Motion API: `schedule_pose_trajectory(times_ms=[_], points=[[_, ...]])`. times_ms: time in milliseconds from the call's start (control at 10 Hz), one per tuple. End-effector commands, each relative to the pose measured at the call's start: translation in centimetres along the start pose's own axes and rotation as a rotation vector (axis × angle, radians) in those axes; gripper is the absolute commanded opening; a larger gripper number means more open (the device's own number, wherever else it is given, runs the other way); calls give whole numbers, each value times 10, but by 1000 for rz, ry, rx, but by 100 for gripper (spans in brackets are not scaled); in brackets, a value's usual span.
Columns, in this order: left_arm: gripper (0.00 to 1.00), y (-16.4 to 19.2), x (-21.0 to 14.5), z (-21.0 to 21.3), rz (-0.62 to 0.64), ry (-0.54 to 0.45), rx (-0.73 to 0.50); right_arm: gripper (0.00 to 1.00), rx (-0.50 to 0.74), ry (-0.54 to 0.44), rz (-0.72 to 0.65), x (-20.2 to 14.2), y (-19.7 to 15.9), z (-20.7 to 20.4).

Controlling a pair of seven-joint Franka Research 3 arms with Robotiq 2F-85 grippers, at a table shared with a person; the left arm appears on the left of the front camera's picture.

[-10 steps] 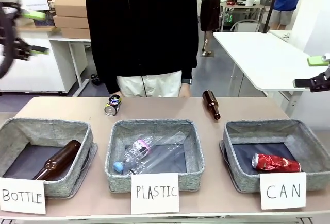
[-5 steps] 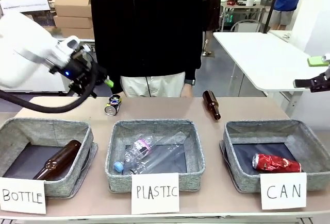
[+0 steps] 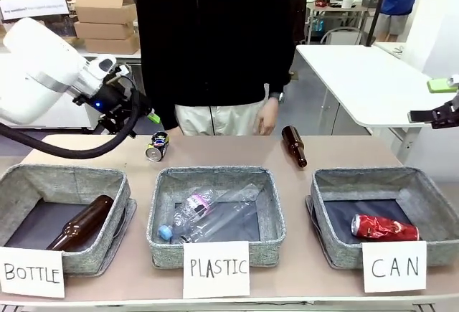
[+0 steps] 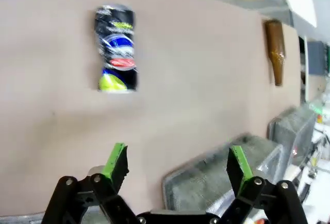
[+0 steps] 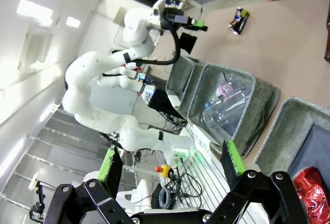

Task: Sort the can waste into the basket.
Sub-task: Pick up the can waste from the table and place it in the right Fabric basket.

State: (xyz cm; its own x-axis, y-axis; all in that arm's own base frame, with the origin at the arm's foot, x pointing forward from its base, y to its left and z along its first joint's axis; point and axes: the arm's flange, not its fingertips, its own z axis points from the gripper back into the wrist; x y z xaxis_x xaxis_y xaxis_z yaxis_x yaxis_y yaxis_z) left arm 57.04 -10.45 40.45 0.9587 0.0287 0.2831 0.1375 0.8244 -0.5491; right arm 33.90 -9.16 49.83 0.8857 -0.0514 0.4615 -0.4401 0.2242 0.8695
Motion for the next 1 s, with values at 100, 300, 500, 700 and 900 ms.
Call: schedule_pose_trajectory(times_ms=[100, 300, 500, 700, 900], points=[[100, 3, 44, -57, 94, -26, 246, 100, 4, 6, 17, 0, 2, 2], [100, 3, 71, -85, 104, 0, 334, 100, 4, 6, 17, 0, 2, 2], [100, 10, 85, -110, 116, 58, 401, 100, 4, 6, 17, 0, 2, 2], [100, 11, 85, -125, 99, 90, 419, 100, 4, 6, 17, 0, 2, 2], [40, 13, 82, -132, 110, 112, 464, 100, 4, 6, 17, 0, 2, 2]])
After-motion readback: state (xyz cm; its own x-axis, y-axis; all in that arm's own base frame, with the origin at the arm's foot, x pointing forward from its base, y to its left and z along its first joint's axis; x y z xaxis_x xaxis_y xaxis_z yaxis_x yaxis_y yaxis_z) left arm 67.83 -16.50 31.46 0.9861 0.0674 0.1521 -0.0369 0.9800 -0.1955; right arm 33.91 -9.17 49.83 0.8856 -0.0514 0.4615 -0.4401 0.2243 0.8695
